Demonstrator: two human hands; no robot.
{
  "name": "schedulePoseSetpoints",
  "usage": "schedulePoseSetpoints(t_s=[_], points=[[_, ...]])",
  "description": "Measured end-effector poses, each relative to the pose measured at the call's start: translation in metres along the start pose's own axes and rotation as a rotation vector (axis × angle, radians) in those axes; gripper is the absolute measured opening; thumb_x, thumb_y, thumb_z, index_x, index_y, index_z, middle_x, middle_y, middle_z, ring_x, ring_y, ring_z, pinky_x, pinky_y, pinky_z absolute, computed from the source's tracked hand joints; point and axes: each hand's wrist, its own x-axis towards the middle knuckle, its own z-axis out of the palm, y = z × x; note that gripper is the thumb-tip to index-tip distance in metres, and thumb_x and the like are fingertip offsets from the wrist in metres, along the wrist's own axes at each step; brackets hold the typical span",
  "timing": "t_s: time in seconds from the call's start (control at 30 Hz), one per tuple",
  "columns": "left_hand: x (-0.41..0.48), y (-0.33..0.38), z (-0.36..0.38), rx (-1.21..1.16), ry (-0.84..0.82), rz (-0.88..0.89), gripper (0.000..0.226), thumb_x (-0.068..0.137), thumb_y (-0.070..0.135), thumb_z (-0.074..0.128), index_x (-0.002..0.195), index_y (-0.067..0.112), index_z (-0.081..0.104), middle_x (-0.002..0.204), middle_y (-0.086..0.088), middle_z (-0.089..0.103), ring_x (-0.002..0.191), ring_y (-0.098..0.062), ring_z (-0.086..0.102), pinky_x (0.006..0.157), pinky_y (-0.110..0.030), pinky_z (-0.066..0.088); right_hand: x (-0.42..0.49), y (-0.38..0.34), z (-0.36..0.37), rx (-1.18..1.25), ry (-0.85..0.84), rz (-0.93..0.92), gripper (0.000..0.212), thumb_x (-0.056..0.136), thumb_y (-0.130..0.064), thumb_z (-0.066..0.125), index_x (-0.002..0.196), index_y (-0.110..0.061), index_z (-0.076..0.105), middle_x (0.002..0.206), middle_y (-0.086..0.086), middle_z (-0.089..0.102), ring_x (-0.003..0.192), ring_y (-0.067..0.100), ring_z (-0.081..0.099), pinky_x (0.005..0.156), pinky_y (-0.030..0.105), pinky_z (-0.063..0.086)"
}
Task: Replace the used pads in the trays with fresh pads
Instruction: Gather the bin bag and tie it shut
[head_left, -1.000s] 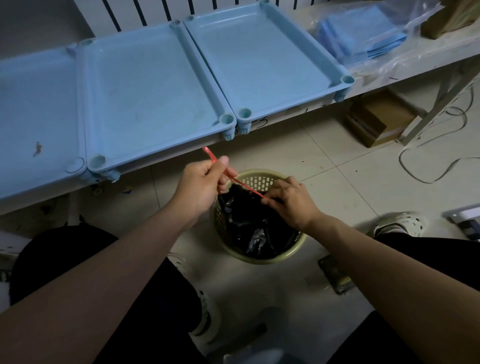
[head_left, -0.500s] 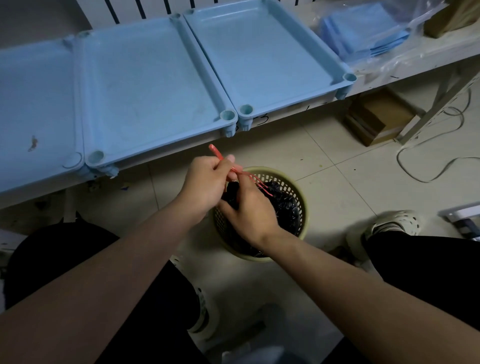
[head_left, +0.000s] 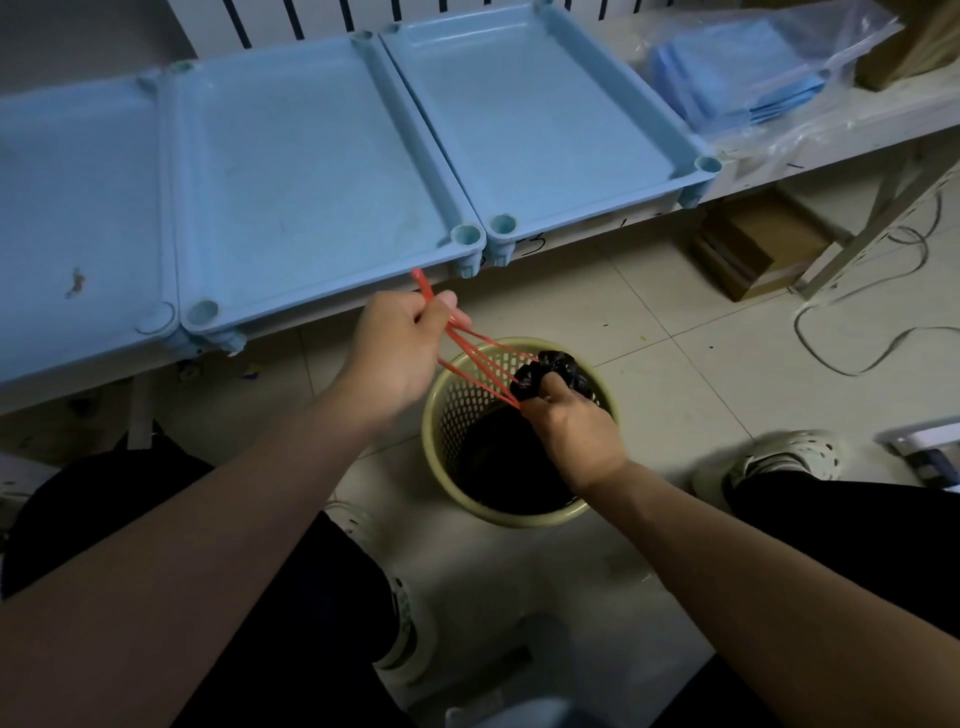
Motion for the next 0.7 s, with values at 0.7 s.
schedulePoseSetpoints(t_s=[0.7], points=[[-0.005, 0.045, 0.003, -0.104, -0.272, 0.272, 0.015, 0.088, 0.019, 0.068, 0.101, 0.025, 0.068, 0.086, 0.012, 0.069, 0.08, -0.011, 0.063, 0.077, -0.025, 0.052, 0.022, -0.009, -0.034, 0.376, -0.175, -0.096, 0.026, 0.099, -0.033, 0.049, 0.104, -0.014, 0.066, 0.111, 0.01, 0.064, 0.105, 0.029, 0.056, 0.095, 0.037, 0.04]])
